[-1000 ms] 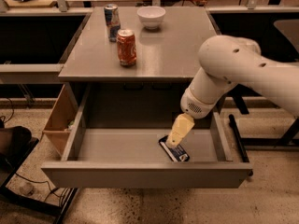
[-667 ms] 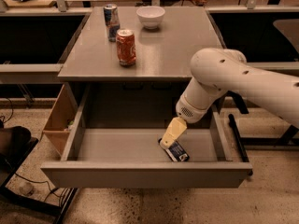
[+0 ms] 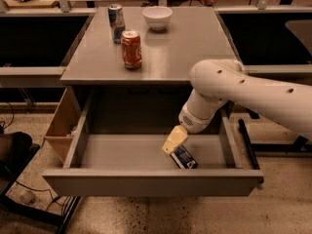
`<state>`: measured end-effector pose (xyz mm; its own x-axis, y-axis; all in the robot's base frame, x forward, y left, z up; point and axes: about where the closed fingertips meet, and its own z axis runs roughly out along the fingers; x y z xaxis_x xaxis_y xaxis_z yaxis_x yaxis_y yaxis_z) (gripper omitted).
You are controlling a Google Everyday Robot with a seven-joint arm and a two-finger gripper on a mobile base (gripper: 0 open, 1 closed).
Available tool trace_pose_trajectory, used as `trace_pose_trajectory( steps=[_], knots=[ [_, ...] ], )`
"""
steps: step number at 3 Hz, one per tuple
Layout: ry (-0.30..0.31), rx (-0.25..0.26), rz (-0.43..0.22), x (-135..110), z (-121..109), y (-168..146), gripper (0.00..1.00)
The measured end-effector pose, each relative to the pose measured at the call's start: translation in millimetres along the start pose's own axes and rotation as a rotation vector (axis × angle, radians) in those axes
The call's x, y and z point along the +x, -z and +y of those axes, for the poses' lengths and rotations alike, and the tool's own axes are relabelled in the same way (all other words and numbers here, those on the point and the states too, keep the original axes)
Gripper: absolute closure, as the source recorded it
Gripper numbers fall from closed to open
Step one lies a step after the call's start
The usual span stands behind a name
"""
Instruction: Pick rxbar blueberry from top drawer and place on counter
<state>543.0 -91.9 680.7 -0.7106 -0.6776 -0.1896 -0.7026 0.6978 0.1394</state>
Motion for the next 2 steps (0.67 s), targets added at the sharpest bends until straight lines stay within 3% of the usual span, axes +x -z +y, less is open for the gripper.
trace_pose_trajectory(
  steps=[1, 2],
  knots=[
    [0.02, 0.025, 0.007, 2.0, 10.2, -4.3, 0.0],
    [0.074, 0.067, 0.008, 0.9, 5.6, -28.2, 0.0]
  ],
)
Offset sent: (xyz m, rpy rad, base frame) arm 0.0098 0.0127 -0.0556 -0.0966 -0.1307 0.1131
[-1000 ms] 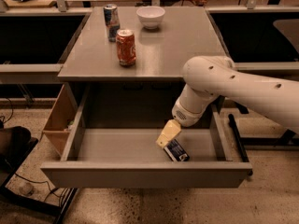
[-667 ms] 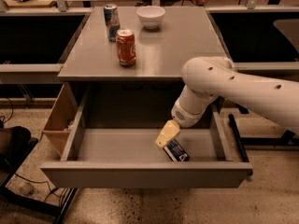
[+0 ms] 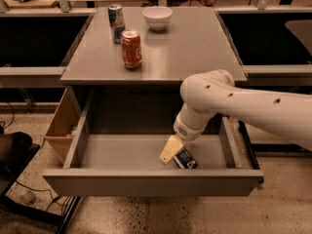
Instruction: Pick rxbar blueberry from top drawer and place on counter
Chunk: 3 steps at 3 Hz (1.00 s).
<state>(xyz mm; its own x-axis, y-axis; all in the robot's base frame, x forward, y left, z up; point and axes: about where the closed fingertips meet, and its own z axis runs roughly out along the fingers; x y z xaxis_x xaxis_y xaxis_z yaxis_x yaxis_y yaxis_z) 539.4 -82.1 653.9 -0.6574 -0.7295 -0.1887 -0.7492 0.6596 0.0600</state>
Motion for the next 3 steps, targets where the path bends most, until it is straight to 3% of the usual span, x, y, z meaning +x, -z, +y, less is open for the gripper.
trace_pose_trajectory(
  steps=[1, 2, 3],
  knots=[
    [0.022, 0.07, -0.01, -6.6, -29.6, -18.7, 0.0],
    [0.022, 0.098, -0.011, -9.9, -43.9, -29.1, 0.0],
    [-0.005, 0.096, -0.003, 4.4, -41.5, -39.9, 0.0]
  ],
)
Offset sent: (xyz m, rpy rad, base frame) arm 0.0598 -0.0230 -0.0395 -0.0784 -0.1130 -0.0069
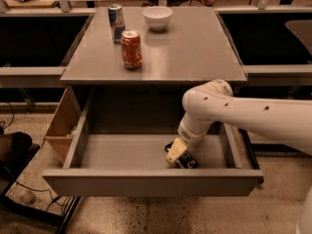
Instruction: Pick rxbar blueberry from top drawer and place on counter
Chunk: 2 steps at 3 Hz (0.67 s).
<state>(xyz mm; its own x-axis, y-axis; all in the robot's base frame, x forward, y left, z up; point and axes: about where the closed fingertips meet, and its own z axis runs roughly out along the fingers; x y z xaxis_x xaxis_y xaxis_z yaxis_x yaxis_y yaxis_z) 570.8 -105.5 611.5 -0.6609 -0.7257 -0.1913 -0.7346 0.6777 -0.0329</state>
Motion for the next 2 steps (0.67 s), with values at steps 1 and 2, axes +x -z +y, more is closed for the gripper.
trace_pose_trajectory(
  steps=[1, 2],
  knots=[
    [-0.019, -0.013, 0.03, 23.8, 14.7, -14.7, 0.01],
    [-0.025, -0.013, 0.05, 36.0, 24.4, -26.9, 0.23]
  ],
)
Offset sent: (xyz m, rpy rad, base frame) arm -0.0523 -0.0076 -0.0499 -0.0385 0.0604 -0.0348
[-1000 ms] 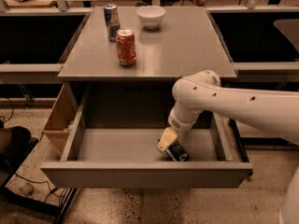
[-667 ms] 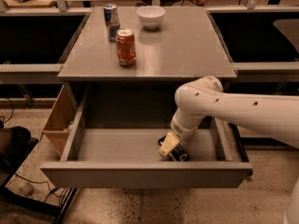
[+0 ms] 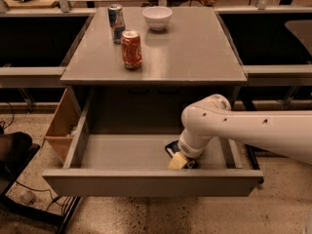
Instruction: Pick rxbar blueberry from top drawer and place on counter
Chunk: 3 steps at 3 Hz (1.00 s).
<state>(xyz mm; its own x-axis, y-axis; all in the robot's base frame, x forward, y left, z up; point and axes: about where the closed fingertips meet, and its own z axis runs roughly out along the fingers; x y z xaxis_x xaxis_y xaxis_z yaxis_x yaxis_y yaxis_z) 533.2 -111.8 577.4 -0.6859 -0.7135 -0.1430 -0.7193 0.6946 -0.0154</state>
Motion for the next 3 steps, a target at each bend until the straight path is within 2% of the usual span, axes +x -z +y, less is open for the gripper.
trace_pose_trajectory(
  steps=[3],
  knots=[
    [0.0, 0.0, 0.001, -2.3, -0.1, 17.5, 0.93]
  ],
)
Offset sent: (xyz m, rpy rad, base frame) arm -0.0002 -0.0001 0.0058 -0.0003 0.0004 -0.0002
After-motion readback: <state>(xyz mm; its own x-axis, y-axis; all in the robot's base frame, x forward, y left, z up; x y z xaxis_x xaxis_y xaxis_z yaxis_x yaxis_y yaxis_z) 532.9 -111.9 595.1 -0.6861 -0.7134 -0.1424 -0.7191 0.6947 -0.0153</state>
